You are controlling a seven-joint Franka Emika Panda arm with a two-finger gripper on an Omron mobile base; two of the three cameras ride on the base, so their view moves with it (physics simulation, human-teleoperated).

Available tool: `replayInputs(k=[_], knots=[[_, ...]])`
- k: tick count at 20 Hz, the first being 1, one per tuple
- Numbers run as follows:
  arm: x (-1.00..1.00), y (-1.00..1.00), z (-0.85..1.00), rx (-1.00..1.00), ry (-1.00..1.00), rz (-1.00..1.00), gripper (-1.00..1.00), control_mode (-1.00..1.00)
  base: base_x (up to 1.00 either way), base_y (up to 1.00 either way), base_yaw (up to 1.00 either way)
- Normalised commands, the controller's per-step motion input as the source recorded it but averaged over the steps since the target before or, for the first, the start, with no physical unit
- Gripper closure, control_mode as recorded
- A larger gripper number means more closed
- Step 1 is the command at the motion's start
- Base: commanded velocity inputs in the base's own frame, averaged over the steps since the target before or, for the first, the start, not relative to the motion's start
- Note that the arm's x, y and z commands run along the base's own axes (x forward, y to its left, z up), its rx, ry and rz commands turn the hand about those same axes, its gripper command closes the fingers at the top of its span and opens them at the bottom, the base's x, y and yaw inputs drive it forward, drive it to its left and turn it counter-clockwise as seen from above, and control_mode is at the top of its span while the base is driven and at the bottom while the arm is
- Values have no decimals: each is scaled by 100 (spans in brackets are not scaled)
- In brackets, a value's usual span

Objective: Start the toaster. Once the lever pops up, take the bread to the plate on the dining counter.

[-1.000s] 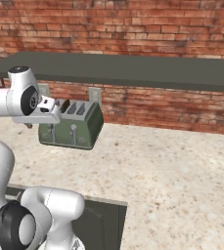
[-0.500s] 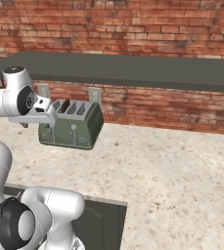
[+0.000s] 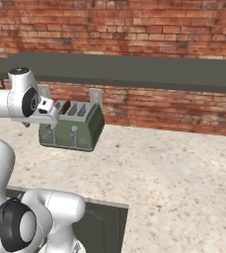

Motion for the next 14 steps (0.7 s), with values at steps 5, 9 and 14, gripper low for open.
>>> replayInputs(k=[5, 9, 14], knots=[[23, 0, -11, 0, -5, -7, -100, -100, 0, 0, 0], [19, 0, -25, 0, -6, -5, -100, -100, 0, 0, 0], [19, 0, -25, 0, -5, -6, -100, -100, 0, 0, 0]])
